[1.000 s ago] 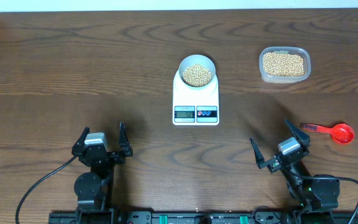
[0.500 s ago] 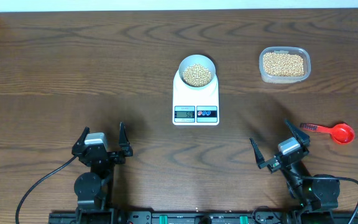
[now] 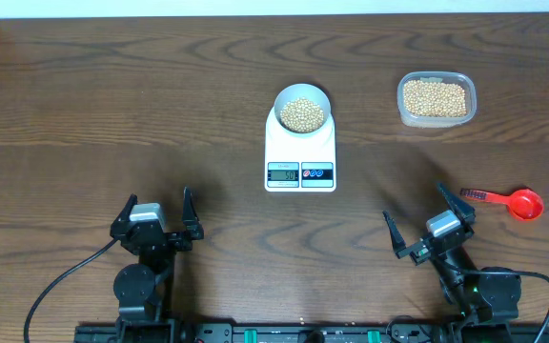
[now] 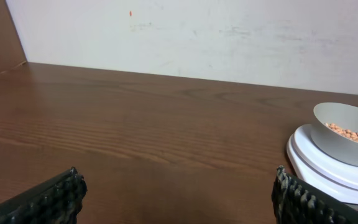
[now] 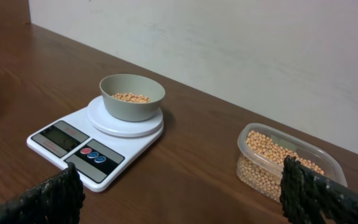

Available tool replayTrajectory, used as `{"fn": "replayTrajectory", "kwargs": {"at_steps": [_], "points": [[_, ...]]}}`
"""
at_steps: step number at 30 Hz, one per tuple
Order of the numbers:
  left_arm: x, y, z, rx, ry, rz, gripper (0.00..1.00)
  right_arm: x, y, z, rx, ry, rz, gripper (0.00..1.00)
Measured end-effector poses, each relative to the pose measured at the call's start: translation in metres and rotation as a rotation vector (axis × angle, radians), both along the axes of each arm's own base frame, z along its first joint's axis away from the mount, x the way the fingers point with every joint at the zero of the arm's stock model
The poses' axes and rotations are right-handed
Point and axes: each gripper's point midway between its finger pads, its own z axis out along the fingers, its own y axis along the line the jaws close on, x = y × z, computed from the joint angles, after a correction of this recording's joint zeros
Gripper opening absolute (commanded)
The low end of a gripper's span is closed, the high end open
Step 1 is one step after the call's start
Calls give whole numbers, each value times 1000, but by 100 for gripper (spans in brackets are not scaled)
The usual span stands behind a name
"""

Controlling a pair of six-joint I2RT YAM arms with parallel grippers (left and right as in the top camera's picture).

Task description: Scoop item into bowl and weigh 50g on scale

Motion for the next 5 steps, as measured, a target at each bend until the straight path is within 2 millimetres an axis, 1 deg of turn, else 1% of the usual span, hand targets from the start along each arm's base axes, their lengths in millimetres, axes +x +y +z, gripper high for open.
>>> {"fn": "replayTrajectory", "kwargs": {"at_steps": [5], "points": [[0, 0, 0, 0, 0, 0, 98, 0, 0, 0, 0, 0, 0, 99]]}}
